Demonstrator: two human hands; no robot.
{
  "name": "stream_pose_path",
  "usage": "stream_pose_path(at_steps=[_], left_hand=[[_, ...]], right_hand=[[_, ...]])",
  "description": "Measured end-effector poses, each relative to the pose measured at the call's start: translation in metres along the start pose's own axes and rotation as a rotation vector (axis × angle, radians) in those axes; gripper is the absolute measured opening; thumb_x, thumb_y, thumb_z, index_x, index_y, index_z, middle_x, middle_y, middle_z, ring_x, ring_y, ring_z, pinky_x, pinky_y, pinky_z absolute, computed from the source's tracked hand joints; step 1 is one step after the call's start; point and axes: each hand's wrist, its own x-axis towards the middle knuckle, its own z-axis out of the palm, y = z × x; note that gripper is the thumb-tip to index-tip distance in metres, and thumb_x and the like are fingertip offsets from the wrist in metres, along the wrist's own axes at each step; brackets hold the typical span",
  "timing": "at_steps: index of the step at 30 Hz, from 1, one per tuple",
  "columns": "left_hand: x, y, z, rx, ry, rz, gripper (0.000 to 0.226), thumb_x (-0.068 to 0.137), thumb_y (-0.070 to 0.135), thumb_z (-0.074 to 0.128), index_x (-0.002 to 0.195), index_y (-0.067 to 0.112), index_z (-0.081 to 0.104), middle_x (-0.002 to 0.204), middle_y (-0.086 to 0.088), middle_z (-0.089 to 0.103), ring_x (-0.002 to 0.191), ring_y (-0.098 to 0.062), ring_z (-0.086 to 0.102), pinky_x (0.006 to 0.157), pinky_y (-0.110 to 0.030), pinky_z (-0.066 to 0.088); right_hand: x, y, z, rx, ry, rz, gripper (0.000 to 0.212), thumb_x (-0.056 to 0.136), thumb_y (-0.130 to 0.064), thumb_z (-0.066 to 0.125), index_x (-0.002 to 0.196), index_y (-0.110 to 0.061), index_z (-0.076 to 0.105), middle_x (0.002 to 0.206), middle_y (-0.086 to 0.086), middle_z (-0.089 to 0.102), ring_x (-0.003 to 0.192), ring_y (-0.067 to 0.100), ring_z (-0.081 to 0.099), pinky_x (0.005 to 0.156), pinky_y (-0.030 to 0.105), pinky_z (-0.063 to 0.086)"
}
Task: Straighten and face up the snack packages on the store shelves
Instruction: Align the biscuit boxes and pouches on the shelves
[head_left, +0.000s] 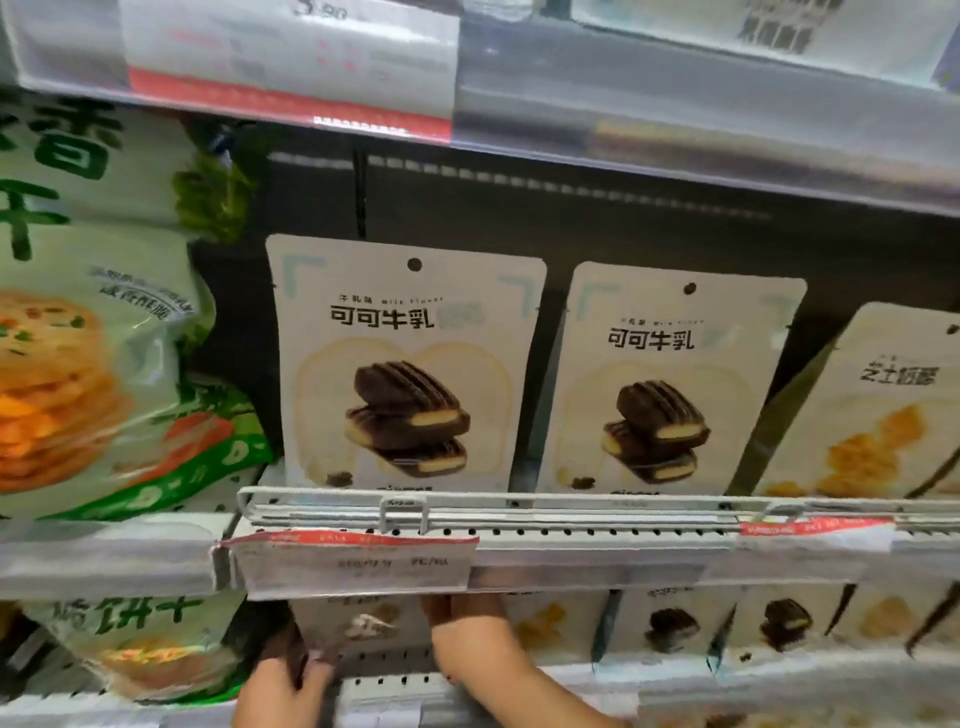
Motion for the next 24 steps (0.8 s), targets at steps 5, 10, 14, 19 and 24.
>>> stream_pose_path(at_steps=[5, 10, 14, 19, 24], left_hand=[[0.017, 0.004, 0.000, 0.070, -0.210, -0.066, 0.048, 0.091, -0.002, 0.061, 0.136, -0.009, 0.047, 0.137, -0.032, 0.049, 0.125, -0.042, 0.050, 0.100, -0.037, 0.035], [0.024, -0.004, -0.006, 0.108, -0.189, 0.048, 0.057, 0.099, 0.003, 0.048, 0.149, -0.004, 0.021, 0.158, -0.022, 0.020, 0.143, -0.031, 0.029, 0.108, -0.028, 0.020], [0.010, 0.000, -0.004, 0.206, -0.182, 0.061, 0.060, 0.094, 0.008, 0.058, 0.148, 0.003, 0.033, 0.136, -0.027, 0.054, 0.124, -0.033, 0.054, 0.099, -0.033, 0.040], [-0.007, -0.010, -0.018, 0.491, -0.153, 0.205, 0.052, 0.086, 0.052, 0.059, 0.131, 0.026, 0.052, 0.099, 0.006, 0.072, 0.098, -0.013, 0.067, 0.080, -0.021, 0.050], [-0.012, -0.010, -0.017, 0.417, -0.130, 0.280, 0.038, 0.087, 0.053, 0.061, 0.116, 0.030, 0.055, 0.101, 0.011, 0.069, 0.094, -0.007, 0.060, 0.085, -0.020, 0.049]], right_hand=[[0.012, -0.009, -0.006, -0.222, 0.047, -0.005, 0.046, 0.102, -0.012, 0.029, 0.148, -0.009, 0.035, 0.153, 0.018, 0.036, 0.138, 0.037, 0.034, 0.115, 0.045, 0.026], [0.009, -0.010, -0.002, -0.338, 0.133, -0.056, 0.047, 0.102, -0.014, 0.028, 0.149, -0.012, 0.033, 0.153, 0.019, 0.034, 0.139, 0.040, 0.031, 0.114, 0.049, 0.022], [-0.001, -0.010, -0.006, -0.346, 0.163, -0.084, 0.044, 0.102, -0.010, 0.028, 0.146, -0.005, 0.034, 0.149, 0.026, 0.035, 0.133, 0.039, 0.036, 0.110, 0.050, 0.027], [-0.014, 0.004, -0.013, -0.454, -0.062, -0.144, 0.036, 0.101, -0.024, 0.035, 0.126, -0.012, 0.059, 0.136, 0.014, 0.056, 0.060, 0.004, 0.030, 0.055, 0.016, 0.028], [-0.008, -0.003, -0.004, -0.409, 0.057, -0.008, 0.030, 0.099, -0.003, 0.040, 0.124, -0.003, 0.056, 0.125, 0.016, 0.059, 0.101, 0.029, 0.057, 0.084, 0.035, 0.049]])
